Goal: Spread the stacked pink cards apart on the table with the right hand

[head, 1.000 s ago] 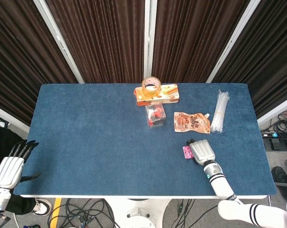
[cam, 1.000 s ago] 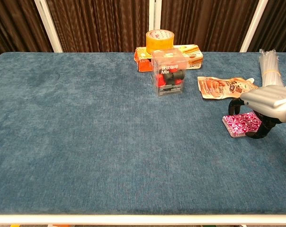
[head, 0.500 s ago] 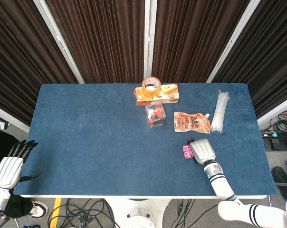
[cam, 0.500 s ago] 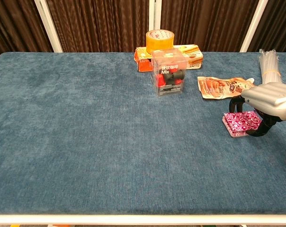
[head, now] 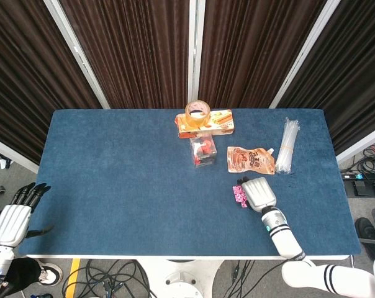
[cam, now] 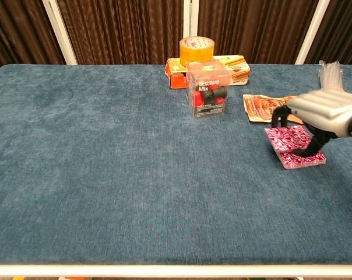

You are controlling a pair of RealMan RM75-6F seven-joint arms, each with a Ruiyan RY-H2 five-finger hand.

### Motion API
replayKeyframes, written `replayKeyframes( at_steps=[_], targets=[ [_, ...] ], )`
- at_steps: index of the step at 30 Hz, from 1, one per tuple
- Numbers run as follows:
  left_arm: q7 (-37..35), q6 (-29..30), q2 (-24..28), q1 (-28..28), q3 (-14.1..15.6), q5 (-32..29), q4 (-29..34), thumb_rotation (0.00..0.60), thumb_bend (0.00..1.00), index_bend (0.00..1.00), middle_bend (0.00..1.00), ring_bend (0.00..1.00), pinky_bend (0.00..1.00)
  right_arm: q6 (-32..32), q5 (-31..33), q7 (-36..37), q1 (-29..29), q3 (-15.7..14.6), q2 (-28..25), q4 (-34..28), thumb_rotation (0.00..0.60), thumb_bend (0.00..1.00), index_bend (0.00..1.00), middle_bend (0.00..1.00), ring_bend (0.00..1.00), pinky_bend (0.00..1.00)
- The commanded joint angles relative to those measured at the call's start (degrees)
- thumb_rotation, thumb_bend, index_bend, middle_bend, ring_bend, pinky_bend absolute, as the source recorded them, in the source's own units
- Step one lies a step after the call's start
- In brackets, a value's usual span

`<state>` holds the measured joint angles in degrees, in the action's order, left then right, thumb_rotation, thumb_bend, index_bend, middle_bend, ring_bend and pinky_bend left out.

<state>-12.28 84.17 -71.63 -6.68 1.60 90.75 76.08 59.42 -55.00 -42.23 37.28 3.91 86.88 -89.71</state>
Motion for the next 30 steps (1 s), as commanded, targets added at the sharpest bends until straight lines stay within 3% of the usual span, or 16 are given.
replayKeyframes(
  at_steps=[1,13,24,30],
  targets=[
    [0.03,0.06,0.08,0.05,-0.03,-0.04,0.06,0.6,0.0,0.13,0.1,0.0,0.1,-0.46,0.46,-1.91,1.75,1.05,1.0,-0.89,0.6,0.23,0.44,0.39,0.71,0.73],
    [-0.18,0.27,0.1,0.21,-0.12,-0.16,-0.14,0.6,0.0,0.13,0.1,0.0,0.1,-2.37,4.83,-8.91,8.99,3.74,8.93,0.61,0.6,0.23,0.44,0.39,0.72,0.73],
    [-1.15,0.37,0.02,0.44,-0.11,-0.3,-0.84,0.6,0.0,0.13,0.1,0.0,0.1,-3.11,9.46,-11.93,11.88,2.86,11.82,3.07,0.6,0.22,0.44,0.36,0.72,0.73],
    [-1.43,0.34,-0.06,0.53,-0.1,-0.39,-1.18,0.6,0.0,0.13,0.1,0.0,0.1,-4.23,11.36,-12.11,12.83,1.96,11.69,3.19,0.6,0.16,0.27,0.24,0.71,0.74]
  ],
)
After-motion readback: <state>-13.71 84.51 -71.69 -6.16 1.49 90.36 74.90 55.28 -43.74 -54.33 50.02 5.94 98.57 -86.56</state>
